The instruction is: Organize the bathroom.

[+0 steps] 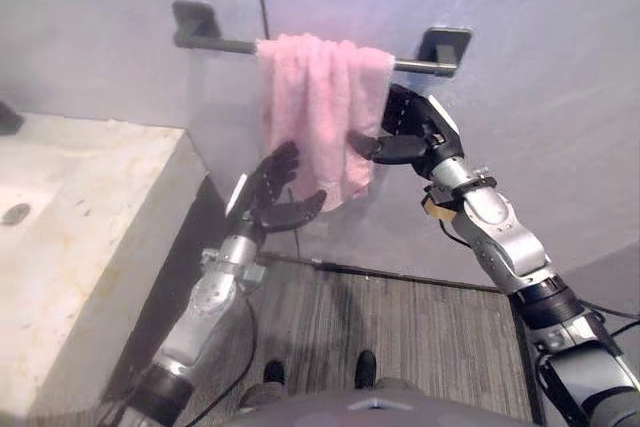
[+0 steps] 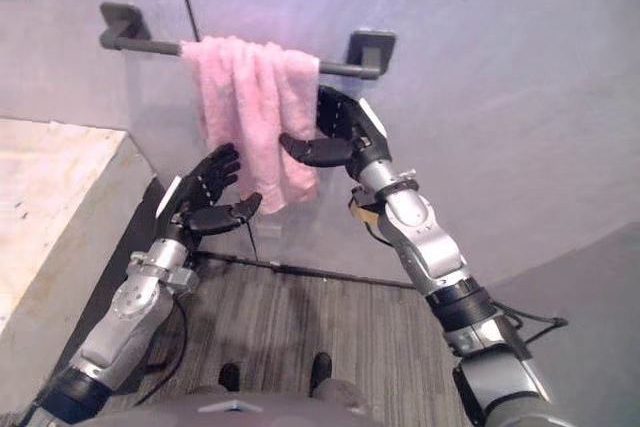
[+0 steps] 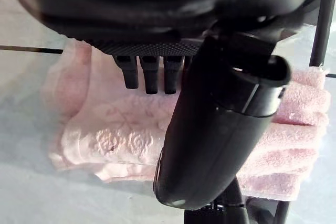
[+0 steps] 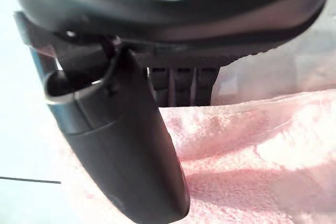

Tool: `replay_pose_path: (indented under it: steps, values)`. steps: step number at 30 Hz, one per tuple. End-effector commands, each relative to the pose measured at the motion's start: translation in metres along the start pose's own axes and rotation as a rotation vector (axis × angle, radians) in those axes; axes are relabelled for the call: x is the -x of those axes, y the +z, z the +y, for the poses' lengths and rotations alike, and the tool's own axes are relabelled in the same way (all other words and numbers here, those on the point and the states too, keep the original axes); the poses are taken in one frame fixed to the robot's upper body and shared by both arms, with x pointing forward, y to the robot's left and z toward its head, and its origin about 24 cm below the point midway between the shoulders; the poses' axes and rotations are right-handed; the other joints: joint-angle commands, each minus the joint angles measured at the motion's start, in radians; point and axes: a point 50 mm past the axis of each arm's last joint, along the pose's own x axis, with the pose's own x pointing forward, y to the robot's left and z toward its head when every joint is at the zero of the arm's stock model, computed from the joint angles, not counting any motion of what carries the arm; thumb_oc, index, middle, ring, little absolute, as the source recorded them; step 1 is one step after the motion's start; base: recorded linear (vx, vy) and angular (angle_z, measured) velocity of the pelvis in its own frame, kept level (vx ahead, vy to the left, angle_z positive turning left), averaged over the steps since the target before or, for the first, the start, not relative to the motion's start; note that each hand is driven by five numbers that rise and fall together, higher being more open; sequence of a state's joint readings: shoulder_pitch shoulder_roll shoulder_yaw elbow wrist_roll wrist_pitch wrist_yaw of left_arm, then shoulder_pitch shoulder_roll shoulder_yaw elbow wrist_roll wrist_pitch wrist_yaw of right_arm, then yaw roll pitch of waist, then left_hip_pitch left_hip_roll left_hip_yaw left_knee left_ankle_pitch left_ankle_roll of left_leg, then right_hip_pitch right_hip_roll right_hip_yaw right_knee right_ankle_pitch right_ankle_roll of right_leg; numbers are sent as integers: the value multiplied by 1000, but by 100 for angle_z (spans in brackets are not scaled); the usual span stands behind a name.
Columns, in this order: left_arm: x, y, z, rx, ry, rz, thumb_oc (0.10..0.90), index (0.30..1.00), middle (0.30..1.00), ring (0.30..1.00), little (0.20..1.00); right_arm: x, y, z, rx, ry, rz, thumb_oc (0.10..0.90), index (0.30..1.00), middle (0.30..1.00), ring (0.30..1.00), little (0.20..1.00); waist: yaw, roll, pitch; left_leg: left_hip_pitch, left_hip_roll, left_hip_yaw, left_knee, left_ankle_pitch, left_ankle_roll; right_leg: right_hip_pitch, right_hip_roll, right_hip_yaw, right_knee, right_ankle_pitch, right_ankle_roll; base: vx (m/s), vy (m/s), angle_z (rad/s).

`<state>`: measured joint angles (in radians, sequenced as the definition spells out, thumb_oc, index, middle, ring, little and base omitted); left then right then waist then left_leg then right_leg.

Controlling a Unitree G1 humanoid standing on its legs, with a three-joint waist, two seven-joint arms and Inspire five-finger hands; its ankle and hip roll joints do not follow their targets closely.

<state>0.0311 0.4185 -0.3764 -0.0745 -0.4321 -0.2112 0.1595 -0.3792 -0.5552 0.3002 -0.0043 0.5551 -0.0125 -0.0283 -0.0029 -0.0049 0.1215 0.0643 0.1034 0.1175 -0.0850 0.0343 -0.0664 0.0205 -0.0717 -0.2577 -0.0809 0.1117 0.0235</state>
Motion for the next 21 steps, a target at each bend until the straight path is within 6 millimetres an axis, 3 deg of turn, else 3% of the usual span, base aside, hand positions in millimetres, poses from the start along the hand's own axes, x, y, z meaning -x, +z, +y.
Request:
replay_pose_path:
  steps: [1, 2, 4, 5, 6, 14, 21]
  values:
    - [-19, 40, -11, -11, -104, -250, 800, 900, 900, 900, 900, -7, 58, -19, 14, -103, -318, 800, 900, 900, 900, 900, 4, -39, -63, 30, -18, 85, -2, -30, 11, 77, -6, -10, 13, -83, 90, 9, 114, 11]
    - [-20, 40, -14, -13, -109, -249, 800, 900, 900, 900, 900, -2, 55, -23, 26, -127, -318, 725, 787, 787, 787, 787, -4, -38, -64, 30, -20, 94, -2, -35, 15, 72, -15, -14, 18, -80, 98, 8, 102, 6]
    - [-21, 40, -15, -9, -99, -243, 800, 900, 900, 900, 900, 2, 54, -24, 30, -153, -325, 692, 738, 738, 738, 738, -14, -39, -65, 33, -27, 99, -2, -43, 21, 70, -22, -9, 17, -74, 107, 19, 96, 3]
    - [-21, 40, -16, -8, -97, -241, 800, 900, 900, 900, 900, 3, 54, -24, 31, -155, -325, 729, 794, 794, 794, 794, -15, -39, -66, 33, -27, 99, -2, -43, 22, 70, -23, -8, 17, -74, 108, 33, 87, 0]
    - [-21, 40, -15, -3, -89, -236, 800, 900, 900, 900, 900, 4, 55, -24, 36, -166, -324, 800, 900, 900, 900, 900, -19, -37, -67, 35, -30, 101, -2, -46, 25, 70, -24, -3, 14, -71, 110, 27, 70, -3]
    - [-19, 40, -13, -8, -61, -220, 800, 900, 900, 900, 900, 18, 63, -31, 101, -272, -396, 800, 900, 900, 900, 900, -38, -31, -71, 40, -40, 123, -2, -58, 38, 64, -30, 18, 6, -63, 119, 8, 41, -9]
    - [-17, 42, -15, 1, -48, -224, 800, 900, 900, 900, 900, 28, 78, -21, 32, -288, -500, 800, 900, 900, 900, 900, -60, -10, -73, 48, -38, 135, -2, -61, 42, 64, -19, 54, 6, -69, 117, 1, 14, -11]
